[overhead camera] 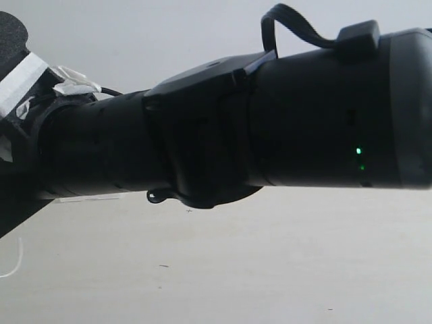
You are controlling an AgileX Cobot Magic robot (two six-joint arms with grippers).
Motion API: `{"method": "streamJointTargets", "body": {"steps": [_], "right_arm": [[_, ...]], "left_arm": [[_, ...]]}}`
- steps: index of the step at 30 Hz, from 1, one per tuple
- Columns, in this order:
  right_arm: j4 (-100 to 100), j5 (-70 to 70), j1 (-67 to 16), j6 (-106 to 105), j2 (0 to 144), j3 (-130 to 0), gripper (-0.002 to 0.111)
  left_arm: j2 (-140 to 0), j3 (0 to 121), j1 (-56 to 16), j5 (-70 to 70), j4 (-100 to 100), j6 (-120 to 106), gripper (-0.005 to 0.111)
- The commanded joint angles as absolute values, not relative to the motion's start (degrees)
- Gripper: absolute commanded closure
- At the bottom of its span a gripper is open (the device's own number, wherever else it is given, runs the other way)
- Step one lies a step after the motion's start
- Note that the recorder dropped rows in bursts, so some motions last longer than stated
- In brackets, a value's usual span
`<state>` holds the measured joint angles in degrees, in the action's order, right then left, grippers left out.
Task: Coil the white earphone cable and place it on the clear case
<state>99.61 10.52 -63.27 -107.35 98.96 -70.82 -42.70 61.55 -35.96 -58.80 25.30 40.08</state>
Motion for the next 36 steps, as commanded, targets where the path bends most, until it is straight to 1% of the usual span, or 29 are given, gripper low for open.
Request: {"method": "streamJointTargets", "body": {"steps": [1,8,16,28,36], "right_arm": [[99.95,10.00,-63.30,-107.36,98.84,-71.39,0.018],[99.95,12.60,-63.30,-104.10,99.02,-74.82,0.018],[99.95,15.44,-63.30,-99.92,102.91,-78.95,0.018],[99.95,16.31,-64.34,-97.63,106.92,-81.00,0.018],[99.95,16.25,-64.34,-97.50,107.33,-81.00,0.024]], "left_arm": [[-42.69,61.38,-35.84,-57.83,25.73,40.75,0.107],[-42.69,61.38,-35.84,-57.11,25.21,40.75,0.107],[-42.69,61.38,-35.84,-56.18,24.81,40.90,0.107],[-42.69,61.38,-35.84,-54.82,24.41,40.90,0.107],[-42.69,61.38,-35.84,-53.82,23.43,40.67,0.107]]}}
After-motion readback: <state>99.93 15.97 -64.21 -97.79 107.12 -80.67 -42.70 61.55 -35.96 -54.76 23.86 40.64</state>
